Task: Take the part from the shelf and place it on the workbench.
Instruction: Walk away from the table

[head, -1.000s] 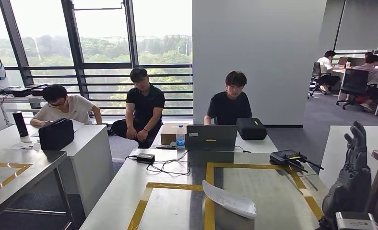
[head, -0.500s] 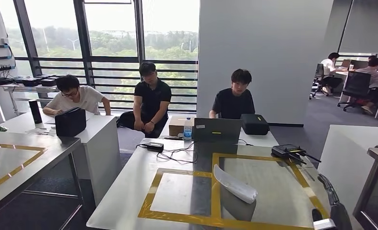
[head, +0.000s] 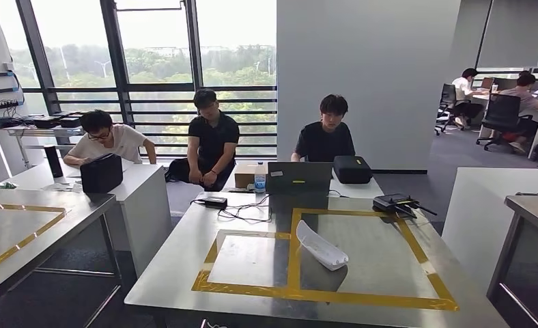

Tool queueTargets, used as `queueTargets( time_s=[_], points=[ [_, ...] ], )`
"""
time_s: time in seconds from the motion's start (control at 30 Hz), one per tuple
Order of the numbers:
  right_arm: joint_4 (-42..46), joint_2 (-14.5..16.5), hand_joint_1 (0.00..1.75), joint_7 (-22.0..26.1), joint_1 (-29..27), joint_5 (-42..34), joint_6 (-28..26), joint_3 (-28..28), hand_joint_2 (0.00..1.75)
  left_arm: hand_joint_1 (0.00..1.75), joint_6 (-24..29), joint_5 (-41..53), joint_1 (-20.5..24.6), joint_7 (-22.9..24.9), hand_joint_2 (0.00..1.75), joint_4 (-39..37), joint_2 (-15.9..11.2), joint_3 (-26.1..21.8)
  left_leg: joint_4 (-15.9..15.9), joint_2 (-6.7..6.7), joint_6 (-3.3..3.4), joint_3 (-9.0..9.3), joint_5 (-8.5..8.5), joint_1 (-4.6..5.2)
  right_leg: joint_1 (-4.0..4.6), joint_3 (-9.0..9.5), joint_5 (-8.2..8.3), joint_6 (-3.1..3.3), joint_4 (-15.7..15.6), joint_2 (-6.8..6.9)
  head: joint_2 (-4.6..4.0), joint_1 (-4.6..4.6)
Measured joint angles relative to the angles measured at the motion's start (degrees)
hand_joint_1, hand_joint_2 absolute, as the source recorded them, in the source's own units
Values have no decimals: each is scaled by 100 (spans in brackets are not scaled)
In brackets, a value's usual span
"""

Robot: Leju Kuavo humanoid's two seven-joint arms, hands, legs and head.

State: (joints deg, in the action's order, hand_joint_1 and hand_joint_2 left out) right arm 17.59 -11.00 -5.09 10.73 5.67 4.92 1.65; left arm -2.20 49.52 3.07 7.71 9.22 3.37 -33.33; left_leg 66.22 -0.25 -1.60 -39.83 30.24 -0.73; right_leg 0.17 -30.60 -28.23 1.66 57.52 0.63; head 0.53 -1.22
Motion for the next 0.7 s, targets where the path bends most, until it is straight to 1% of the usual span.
queueTargets(
  time_s=[0.03,0.07,0.1,0.13,0.17,0.2,0.23,0.27,0.3,0.33,0.37,0.4,0.43,0.47,0.5,0.53,0.57,0.6,0.63,0.67,0.7],
  points=[
    [-109,85,0,-273,-150,-80,4,-100,0,0,-14,16,9,-3,0,-2,1,0,372,0,-17,-75,265,2,9,-78,59,14,4,10,1,6],
    [-209,171,0,-496,-288,-139,-12,-191,0,0,-26,42,16,4,0,-2,0,0,700,0,-33,-115,414,3,20,-164,120,19,10,19,0,8],
    [-290,249,0,-657,-409,-182,-40,-265,0,0,-34,66,21,21,0,-2,-3,0,896,1,-40,-87,424,4,27,-257,182,22,18,25,0,10],
    [-359,316,0,-783,-510,-239,-86,-339,0,0,-36,88,25,42,0,-2,-5,0,893,1,-36,40,314,5,32,-348,247,19,28,21,0,14],
    [-415,389,0,-875,-592,-312,-133,-415,0,0,-34,107,33,63,0,0,-5,0,682,-1,-21,273,163,9,34,-438,313,11,38,13,0,17],
    [-459,452,0,-930,-657,-396,-176,-499,0,0,-30,120,47,77,0,5,-6,0,293,-8,7,602,78,15,31,-512,378,-1,52,1,0,22],
    [-495,517,0,-954,-707,-486,-216,-595,0,0,-25,140,66,81,0,13,-5,0,-186,-14,37,962,84,30,34,-568,436,-22,65,-12,1,26],
    [-519,575,0,-946,-744,-558,-242,-685,0,0,-20,163,88,79,0,19,-4,0,-565,-21,66,1228,134,48,33,-596,490,-49,66,-21,1,22],
    [-540,624,0,-912,-766,-608,-261,-766,0,0,-19,188,108,79,0,25,-2,1,-822,-25,94,1390,205,70,24,-604,542,-80,63,-28,1,24],
    [-561,678,0,-860,-783,-648,-272,-837,0,0,-21,221,125,85,0,27,-1,2,-928,-22,124,1437,222,95,12,-605,596,-116,49,-36,1,22],
    [-584,720,0,-796,-801,-680,-277,-894,0,0,-26,253,136,102,0,26,3,3,-933,-13,163,1396,171,102,-1,-606,649,-156,34,-46,1,21],
    [-606,765,0,-725,-820,-707,-272,-939,0,0,-33,281,153,128,0,25,8,5,-951,6,212,1354,112,103,-17,-634,627,-192,56,-61,-3,27],
    [-623,803,0,-665,-845,-728,-261,-977,0,0,-40,302,170,156,0,25,12,8,-964,23,266,1292,36,98,-29,-682,495,-223,146,-73,-3,22],
    [-638,831,0,-617,-866,-732,-240,-1009,0,0,-45,313,183,180,0,27,17,9,-978,38,306,1211,-46,88,-39,-755,250,-247,334,-82,-4,16],
    [-650,859,0,-582,-876,-716,-211,-1029,0,0,-48,316,197,198,0,31,22,10,-976,51,332,1113,-125,88,-53,-845,-83,-265,641,-85,-5,10],
    [-658,877,0,-561,-881,-679,-181,-1043,0,0,-51,317,204,203,0,36,26,11,-969,58,344,1017,-205,90,-61,-928,-384,-282,1016,-85,-2,2],
    [-664,895,0,-542,-881,-630,-155,-1049,0,0,-52,318,214,194,0,39,34,11,-957,69,340,912,-286,91,-65,-982,-566,-300,1376,-85,-2,-2],
    [-669,909,0,-527,-881,-584,-139,-1051,0,0,-58,318,226,175,0,39,45,11,-938,80,334,799,-369,90,-69,-977,-591,-315,1635,-84,-1,-3],
    [-671,921,0,-508,-881,-548,-132,-1051,0,0,-66,318,239,149,0,40,58,11,-911,89,320,683,-444,84,-75,-889,-478,-327,1716,-84,-1,-5],
    [-672,932,0,-483,-881,-527,-132,-1051,0,0,-74,318,251,124,0,40,73,11,-875,95,300,557,-513,75,-84,-696,-301,-339,1584,-83,-1,-8],
    [-673,940,0,-458,-879,-518,-133,-1051,0,0,-83,318,262,108,0,43,86,11,-830,99,273,440,-574,65,-98,-407,-172,-352,1265,-81,-1,-10]
  ],
)
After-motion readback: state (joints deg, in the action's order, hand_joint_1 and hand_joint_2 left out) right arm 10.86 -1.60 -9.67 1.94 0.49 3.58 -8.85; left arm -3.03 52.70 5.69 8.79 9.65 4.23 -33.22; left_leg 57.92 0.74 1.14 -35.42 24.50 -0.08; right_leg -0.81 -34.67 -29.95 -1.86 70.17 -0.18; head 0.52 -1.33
